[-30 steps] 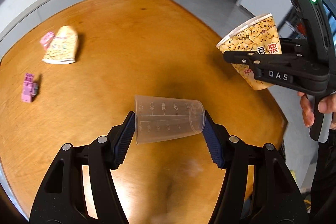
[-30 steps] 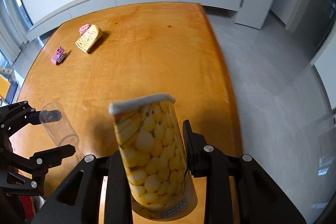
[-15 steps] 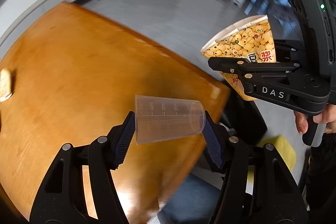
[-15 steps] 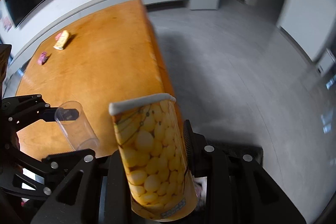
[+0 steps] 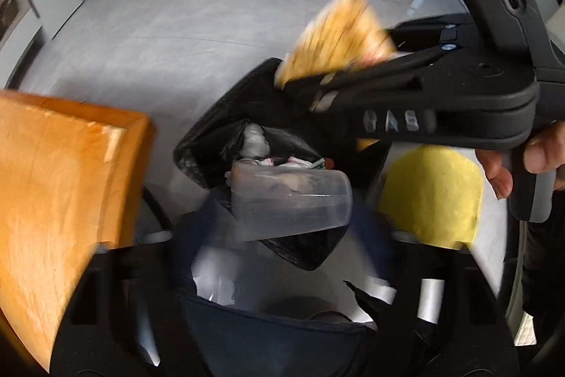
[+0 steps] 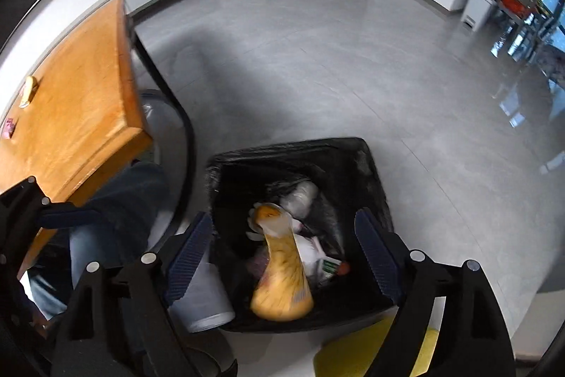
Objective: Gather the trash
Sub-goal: 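Open both grippers to drop the cups into the bin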
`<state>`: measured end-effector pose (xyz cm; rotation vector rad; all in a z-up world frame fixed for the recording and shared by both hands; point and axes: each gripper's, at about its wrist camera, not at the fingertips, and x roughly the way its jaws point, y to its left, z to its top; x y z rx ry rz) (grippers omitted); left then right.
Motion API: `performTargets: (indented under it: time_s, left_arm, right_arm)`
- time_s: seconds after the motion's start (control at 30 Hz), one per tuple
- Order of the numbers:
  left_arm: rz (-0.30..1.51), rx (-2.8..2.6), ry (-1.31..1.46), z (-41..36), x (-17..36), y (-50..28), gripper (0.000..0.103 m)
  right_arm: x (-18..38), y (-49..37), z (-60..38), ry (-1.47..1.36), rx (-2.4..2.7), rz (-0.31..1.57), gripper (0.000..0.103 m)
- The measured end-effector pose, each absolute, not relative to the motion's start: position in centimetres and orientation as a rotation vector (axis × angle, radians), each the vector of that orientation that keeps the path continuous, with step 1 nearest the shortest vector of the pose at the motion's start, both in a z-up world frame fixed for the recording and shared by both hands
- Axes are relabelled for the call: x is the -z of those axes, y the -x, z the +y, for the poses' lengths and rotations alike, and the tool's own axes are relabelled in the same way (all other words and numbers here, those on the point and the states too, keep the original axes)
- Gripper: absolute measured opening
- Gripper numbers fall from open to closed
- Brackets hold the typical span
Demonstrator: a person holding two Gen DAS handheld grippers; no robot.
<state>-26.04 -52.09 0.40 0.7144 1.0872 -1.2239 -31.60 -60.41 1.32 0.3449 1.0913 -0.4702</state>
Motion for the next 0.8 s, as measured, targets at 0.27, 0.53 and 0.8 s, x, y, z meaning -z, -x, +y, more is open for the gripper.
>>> performTargets:
  time_s: [0.27, 0.53, 0.8]
  left_arm:
    - [1.092, 1.209, -0.744, -53.1, 0.0, 28.2, 0.097]
    - [1.096, 1.130, -0.628, -49.3, -1.6, 23.8, 0.097]
    - [1.098, 0.987, -0.505, -42.6, -2.8, 18.1, 0.097]
  right_arm:
    - [-2.4, 31.6, -60.7, -0.373, 0.470, 1.043, 0.083]
    - [-4.8, 26.5, -56.1, -0.277, 0.352, 1.031, 0.083]
    - [-6.4, 18.7, -48.9, -0.190, 0.185, 1.032, 0.083]
